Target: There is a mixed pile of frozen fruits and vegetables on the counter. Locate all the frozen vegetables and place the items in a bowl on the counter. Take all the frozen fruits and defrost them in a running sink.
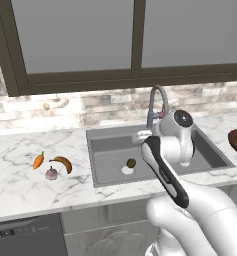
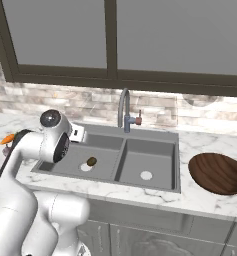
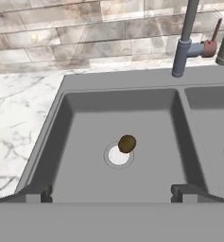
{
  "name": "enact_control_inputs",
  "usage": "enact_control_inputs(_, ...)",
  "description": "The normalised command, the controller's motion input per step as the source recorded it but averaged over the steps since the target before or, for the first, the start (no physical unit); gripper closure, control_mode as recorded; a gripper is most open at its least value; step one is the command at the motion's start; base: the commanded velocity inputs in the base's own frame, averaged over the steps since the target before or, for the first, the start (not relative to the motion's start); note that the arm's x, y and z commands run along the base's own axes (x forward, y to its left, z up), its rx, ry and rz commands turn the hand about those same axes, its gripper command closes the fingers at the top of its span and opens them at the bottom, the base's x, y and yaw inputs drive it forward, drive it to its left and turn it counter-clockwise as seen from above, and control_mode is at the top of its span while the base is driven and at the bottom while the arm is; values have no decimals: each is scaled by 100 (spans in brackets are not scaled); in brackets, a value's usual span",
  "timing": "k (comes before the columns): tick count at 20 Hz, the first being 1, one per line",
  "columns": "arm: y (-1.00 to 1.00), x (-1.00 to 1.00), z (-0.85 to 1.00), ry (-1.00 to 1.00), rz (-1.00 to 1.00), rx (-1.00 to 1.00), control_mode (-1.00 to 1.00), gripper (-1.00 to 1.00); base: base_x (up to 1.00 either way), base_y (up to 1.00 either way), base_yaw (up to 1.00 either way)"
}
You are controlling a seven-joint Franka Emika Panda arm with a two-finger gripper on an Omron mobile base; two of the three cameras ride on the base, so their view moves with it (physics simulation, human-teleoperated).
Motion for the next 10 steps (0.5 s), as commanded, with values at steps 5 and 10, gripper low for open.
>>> enact_control_inputs(5, 2, -35, 36, -2, 1, 0, -100, -100, 0, 0, 0)
enact_control_inputs(10, 0, -36, 34, -6, 1, 0, -100, -100, 0, 0, 0)
